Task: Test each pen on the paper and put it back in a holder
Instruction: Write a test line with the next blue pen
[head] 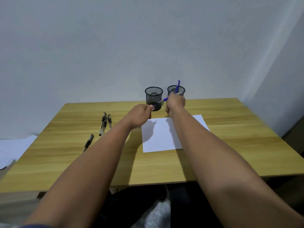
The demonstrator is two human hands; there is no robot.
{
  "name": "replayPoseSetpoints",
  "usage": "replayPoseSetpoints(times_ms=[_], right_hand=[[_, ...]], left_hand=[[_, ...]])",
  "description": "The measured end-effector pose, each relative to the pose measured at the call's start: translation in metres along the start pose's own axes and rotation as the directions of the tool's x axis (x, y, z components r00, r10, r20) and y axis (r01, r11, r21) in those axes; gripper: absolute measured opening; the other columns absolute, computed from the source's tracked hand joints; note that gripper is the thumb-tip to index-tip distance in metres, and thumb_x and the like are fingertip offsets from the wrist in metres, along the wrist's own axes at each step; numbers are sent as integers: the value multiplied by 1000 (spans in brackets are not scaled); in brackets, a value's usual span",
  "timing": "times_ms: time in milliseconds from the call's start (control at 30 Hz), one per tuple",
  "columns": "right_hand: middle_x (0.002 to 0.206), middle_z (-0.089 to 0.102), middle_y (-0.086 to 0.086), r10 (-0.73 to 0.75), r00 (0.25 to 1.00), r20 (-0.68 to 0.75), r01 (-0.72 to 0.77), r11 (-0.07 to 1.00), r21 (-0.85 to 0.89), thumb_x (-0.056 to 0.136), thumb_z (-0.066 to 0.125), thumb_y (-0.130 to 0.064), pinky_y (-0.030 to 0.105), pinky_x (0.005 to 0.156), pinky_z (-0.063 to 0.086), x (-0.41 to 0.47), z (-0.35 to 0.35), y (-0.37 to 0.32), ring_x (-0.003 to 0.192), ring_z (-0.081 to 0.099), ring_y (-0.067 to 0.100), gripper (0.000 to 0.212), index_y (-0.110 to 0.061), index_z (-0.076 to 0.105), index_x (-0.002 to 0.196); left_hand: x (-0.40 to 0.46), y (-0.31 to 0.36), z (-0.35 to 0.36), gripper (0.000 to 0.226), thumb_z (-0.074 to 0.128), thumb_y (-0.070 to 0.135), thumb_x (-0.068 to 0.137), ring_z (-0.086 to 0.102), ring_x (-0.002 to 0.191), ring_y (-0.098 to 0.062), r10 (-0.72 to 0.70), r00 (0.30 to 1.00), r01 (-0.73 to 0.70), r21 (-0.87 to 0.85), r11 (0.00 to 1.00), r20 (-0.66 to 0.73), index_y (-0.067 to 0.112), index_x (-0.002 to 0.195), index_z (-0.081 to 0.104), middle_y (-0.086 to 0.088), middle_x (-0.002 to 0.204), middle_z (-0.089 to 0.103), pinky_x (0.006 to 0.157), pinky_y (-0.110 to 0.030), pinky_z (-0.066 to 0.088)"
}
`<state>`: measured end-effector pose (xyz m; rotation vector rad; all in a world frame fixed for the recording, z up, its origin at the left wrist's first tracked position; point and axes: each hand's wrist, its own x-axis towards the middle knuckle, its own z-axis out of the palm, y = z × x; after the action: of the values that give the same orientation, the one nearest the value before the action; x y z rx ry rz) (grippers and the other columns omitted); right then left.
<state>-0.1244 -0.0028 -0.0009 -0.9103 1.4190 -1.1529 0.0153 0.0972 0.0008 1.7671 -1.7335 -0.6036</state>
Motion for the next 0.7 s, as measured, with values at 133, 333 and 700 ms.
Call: replayPoseSetpoints(times_ms=[133, 333, 700], right_hand=[[67, 56, 5, 12, 996, -94, -7, 998, 59, 104, 50, -20, 20, 42, 31, 32, -39, -17, 47, 42, 17, 26, -15, 59, 80], [56, 63, 0, -174, 983, 62, 177, 983, -46, 99, 67, -22, 18, 40, 37, 22, -36, 2, 39, 51, 10, 20, -11, 66, 82], [73, 67, 10, -289, 930, 227, 292, 956, 19, 102, 64, -12, 29, 49, 45, 5, -16, 76, 59, 56, 21, 15, -9, 73, 92]], left_hand=[[-5, -44, 0, 48, 35, 46, 106, 57, 79, -24, -52, 996, 66, 219, 973, -71, 20, 73, 59, 7, 72, 60, 84, -40, 41], [3, -79, 4, 38, 40, 46, 102, 55, 105, -28, -1, 973, 152, 640, 753, -230, 26, 100, 72, -1, 105, 64, 93, -48, 35], [-2, -102, 31, 59, 37, 64, 91, 44, 138, -24, 213, 973, -119, 595, 795, -90, 31, 133, 62, 11, 144, 58, 108, -50, 31]])
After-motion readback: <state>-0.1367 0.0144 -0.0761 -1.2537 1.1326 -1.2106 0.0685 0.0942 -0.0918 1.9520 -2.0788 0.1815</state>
